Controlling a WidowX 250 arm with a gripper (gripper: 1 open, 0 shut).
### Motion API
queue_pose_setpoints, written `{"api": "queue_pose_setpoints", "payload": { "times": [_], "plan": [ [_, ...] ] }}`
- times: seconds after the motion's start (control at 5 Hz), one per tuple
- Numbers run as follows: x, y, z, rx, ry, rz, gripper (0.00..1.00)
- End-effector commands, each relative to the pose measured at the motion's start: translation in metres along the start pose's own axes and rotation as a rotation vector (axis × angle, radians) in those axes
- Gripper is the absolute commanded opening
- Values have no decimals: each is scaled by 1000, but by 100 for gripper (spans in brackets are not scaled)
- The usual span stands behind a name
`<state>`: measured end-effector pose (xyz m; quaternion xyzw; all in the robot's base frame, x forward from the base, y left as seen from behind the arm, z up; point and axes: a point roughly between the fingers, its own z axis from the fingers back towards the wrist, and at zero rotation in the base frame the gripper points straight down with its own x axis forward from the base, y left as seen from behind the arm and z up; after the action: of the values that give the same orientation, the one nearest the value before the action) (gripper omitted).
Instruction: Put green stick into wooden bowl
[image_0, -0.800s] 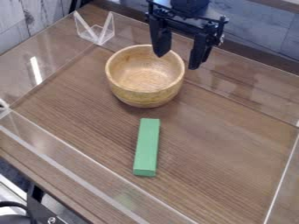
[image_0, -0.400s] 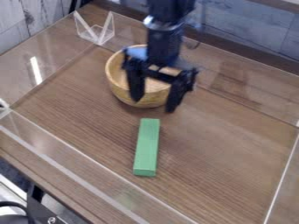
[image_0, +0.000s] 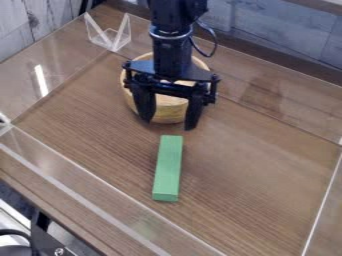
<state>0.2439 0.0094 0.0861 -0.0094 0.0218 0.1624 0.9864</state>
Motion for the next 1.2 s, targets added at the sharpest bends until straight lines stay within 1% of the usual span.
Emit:
{"api": "queue_pose_setpoints", "payload": {
  "times": [0.0, 0.2, 0.4, 0.6, 0.8, 1.0],
  "plan": [
    [-11, 1, 13, -13, -45, 6, 100],
    [-21, 4, 16, -19, -58, 14, 100],
    [-26, 1, -3, -27, -69, 102, 100],
    [-28, -1, -26, -39, -96, 180, 100],
    [-14, 4, -41, -58, -141, 166, 100],
    [-8, 9, -44, -70, -172, 115, 100]
  ]
}}
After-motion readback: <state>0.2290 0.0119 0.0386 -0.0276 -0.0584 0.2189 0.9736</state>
